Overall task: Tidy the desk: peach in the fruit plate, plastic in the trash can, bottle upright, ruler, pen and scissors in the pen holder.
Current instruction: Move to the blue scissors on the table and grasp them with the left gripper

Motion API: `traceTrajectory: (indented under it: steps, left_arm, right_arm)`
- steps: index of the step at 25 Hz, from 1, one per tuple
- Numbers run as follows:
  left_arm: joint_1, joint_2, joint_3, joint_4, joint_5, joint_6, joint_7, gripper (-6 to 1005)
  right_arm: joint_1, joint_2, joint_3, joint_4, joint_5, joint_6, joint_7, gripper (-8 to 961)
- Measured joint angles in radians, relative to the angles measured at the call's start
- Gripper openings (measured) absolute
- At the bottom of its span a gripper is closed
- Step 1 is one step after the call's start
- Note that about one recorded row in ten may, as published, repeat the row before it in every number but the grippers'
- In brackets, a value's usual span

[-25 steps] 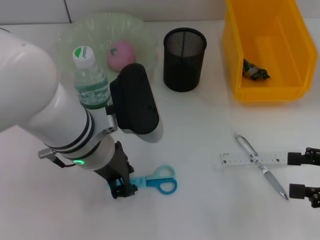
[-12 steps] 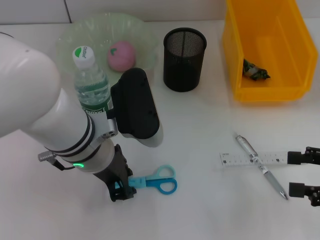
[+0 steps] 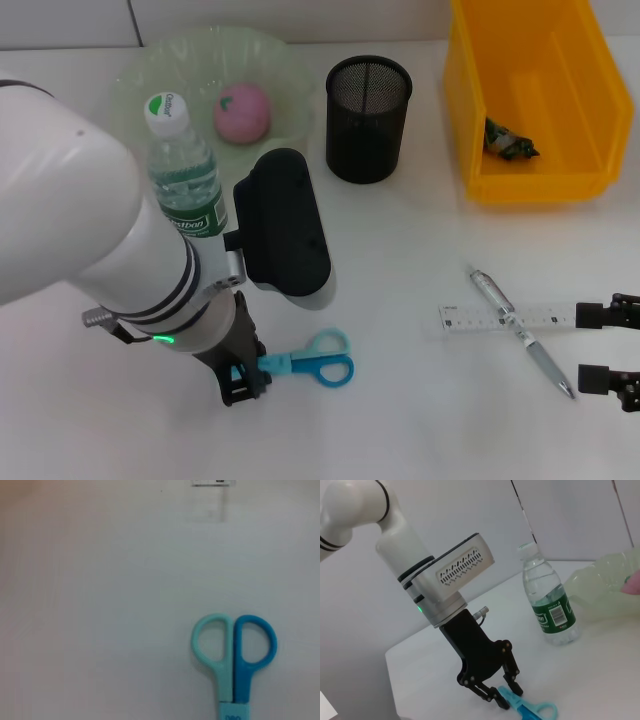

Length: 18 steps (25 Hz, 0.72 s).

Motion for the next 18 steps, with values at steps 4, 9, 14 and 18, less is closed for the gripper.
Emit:
traceTrajectory:
  steps: [4,9,14,18]
  left_arm:
    - [0.029,0.004,-0.009,0.066,0.009,-0.007,0.007,306]
    - [0.043,0.005,-0.011,0.107,0.009,-0.006,0.012,142]
    - [0.040,0.004,-0.019,0.140,0.004,-0.009,0.008,25]
    - [-0.008,0.003,-0.057,0.143,0.010,0.039,-0.084,3]
  right_arm:
    - [-0.003,-0.002,0.003,0.000,0.004,0.000,0.000,839]
    - [-0.003,-0.004,0.009,0.000,0.006,0.000,0.000,839]
    - [0.000,-0.004,0.010,0.000,0.007,0.000,0.000,839]
    - [0.001,-0.004,0.012,0.000,0.007,0.000,0.000,839]
